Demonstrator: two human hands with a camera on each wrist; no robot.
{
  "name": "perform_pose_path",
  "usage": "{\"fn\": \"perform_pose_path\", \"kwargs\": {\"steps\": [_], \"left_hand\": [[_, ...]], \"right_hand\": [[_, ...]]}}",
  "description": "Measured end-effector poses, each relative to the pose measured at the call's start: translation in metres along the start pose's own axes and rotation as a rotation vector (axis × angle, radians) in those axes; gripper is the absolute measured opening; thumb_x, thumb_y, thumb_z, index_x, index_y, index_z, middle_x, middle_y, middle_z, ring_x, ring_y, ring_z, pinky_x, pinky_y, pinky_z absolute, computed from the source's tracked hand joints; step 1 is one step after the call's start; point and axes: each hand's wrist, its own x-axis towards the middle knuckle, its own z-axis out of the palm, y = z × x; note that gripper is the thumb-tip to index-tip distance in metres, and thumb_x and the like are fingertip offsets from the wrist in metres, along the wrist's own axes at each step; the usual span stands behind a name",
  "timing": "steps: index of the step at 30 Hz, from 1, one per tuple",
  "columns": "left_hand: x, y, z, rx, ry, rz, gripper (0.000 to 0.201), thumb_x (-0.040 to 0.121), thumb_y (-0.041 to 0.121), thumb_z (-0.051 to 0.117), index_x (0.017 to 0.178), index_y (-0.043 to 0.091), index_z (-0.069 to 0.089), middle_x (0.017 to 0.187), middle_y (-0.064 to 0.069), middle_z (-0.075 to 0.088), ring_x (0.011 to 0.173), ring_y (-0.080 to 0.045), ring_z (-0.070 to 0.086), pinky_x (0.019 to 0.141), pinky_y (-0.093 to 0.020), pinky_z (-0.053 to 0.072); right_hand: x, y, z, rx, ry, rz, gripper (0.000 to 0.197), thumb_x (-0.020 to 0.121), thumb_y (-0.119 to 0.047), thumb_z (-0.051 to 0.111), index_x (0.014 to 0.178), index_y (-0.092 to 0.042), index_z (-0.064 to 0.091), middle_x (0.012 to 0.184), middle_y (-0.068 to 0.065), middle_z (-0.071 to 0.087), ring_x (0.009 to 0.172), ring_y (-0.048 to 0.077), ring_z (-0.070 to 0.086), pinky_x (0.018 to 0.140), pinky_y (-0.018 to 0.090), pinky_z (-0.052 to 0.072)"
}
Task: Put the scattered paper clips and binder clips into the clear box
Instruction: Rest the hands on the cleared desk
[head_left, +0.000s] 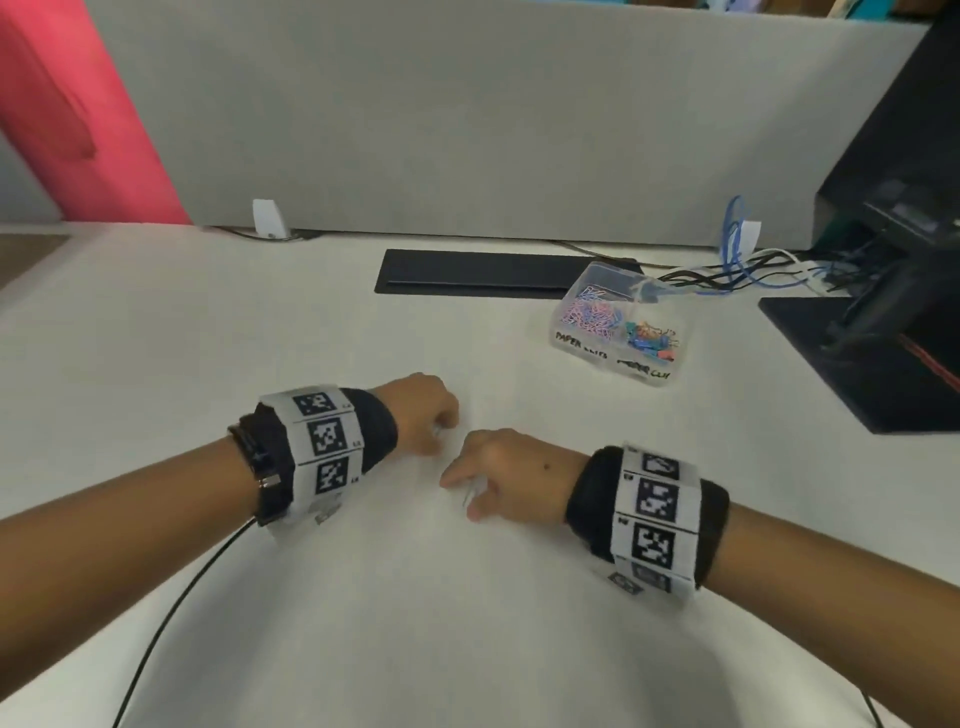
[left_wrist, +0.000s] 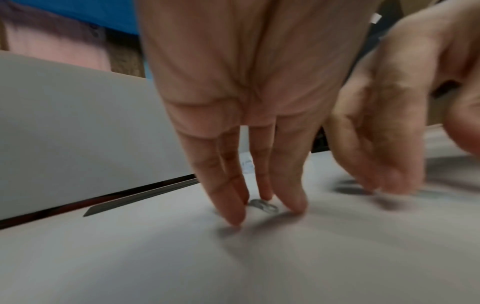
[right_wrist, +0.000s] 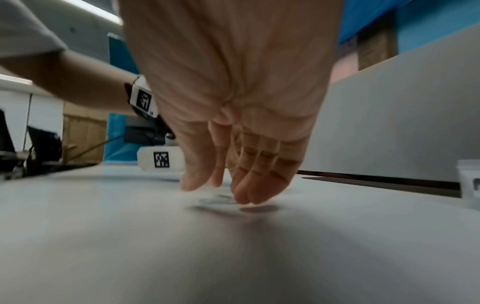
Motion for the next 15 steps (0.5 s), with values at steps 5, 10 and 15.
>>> {"fn": "perform_pose_path", "kwargs": {"steps": [5, 10, 15], "left_hand": [[0.007, 0.007, 0.010, 0.072, 0.064, -0.021, 0.026, 0.089, 0.000, 0.048, 0.110, 0.009, 0.061, 0.117, -0.011, 0.056, 0.105, -0.024, 0.057, 0.085, -0.027, 0.044], [0.010, 0.008, 0.009, -0.046, 0.054, -0.026, 0.028, 0.086, 0.001, 0.050, 0.111, 0.005, 0.062, 0.120, -0.009, 0.060, 0.097, -0.021, 0.058, 0.070, -0.018, 0.046], [0.027, 0.013, -0.011, -0.222, 0.086, -0.061, 0.024, 0.085, 0.009, 0.056, 0.106, 0.009, 0.066, 0.121, -0.006, 0.060, 0.099, -0.022, 0.057, 0.075, -0.021, 0.044]], "right_hand": [[0.011, -0.002, 0.006, -0.110, 0.056, -0.021, 0.019, 0.087, 0.001, 0.052, 0.103, 0.005, 0.060, 0.113, 0.019, 0.058, 0.087, 0.022, 0.051, 0.080, 0.030, 0.043], [0.004, 0.010, 0.007, -0.170, 0.022, 0.017, 0.016, 0.092, -0.008, 0.048, 0.102, -0.001, 0.058, 0.117, 0.015, 0.053, 0.091, 0.024, 0.049, 0.077, 0.028, 0.038], [-0.009, 0.041, -0.005, -0.109, 0.068, 0.131, 0.037, 0.089, -0.005, 0.047, 0.063, -0.026, 0.032, 0.093, 0.004, 0.045, 0.083, 0.017, 0.042, 0.073, 0.027, 0.036]]}}
